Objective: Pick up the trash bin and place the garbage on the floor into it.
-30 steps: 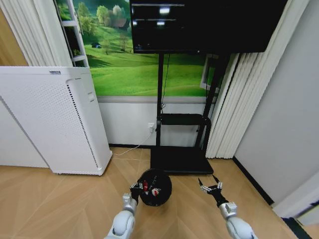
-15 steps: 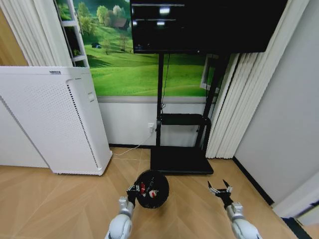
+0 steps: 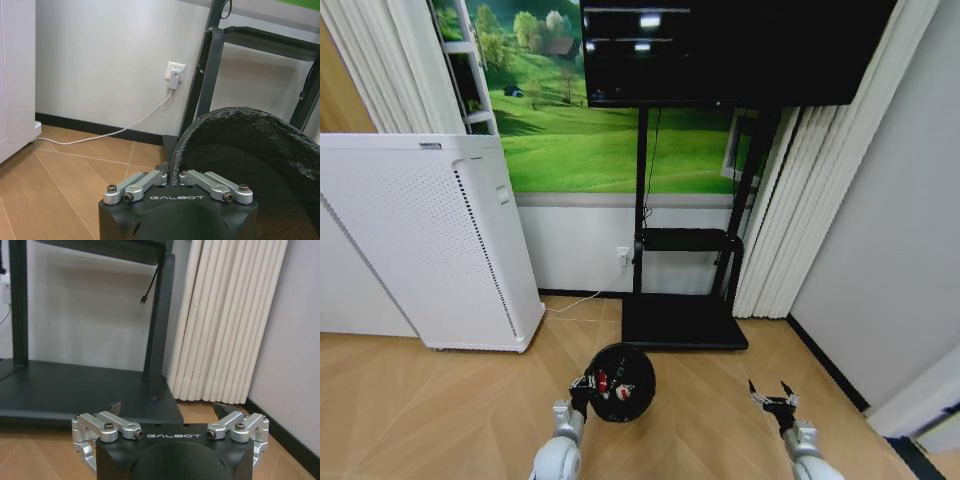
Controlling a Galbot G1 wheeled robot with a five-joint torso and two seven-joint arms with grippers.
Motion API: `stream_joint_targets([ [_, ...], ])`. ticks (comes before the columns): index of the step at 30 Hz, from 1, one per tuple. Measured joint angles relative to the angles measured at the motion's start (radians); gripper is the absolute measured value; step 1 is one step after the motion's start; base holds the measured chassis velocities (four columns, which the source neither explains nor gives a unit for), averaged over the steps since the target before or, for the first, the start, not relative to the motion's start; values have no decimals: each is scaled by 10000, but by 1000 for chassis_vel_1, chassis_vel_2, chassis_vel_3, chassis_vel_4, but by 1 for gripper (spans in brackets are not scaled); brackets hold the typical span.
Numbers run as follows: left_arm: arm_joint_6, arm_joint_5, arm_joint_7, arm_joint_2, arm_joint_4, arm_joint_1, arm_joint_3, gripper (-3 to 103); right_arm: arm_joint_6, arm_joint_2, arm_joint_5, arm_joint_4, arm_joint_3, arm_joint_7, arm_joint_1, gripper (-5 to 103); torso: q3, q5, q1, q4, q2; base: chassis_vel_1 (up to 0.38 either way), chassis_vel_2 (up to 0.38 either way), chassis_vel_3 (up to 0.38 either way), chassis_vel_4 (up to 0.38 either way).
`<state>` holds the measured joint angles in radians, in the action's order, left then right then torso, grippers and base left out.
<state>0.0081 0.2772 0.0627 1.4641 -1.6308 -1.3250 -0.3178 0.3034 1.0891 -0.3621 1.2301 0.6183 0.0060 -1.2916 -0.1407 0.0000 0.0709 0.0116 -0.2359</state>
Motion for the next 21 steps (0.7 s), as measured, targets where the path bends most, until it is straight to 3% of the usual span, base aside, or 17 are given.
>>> stream_joint_targets([
  [8, -38, 8, -3, 20, -19, -70, -132, 4, -562, -166, -190, 1017, 563, 53, -308, 100, 0, 0, 0, 0, 0, 0, 0, 0, 0],
  [14, -74, 9, -15, 47, 27, -76, -153, 4, -386, -182, 262, 1068, 829, -280, -355, 100, 0, -1, -1, 0, 0, 0, 0, 0, 0],
  [21, -91, -1, -29, 85, 74, -77, -150, 4, -371, -136, 161, 1265, 929, 103, -422, 100, 0, 0, -1, 0, 0, 0, 0, 0, 0],
])
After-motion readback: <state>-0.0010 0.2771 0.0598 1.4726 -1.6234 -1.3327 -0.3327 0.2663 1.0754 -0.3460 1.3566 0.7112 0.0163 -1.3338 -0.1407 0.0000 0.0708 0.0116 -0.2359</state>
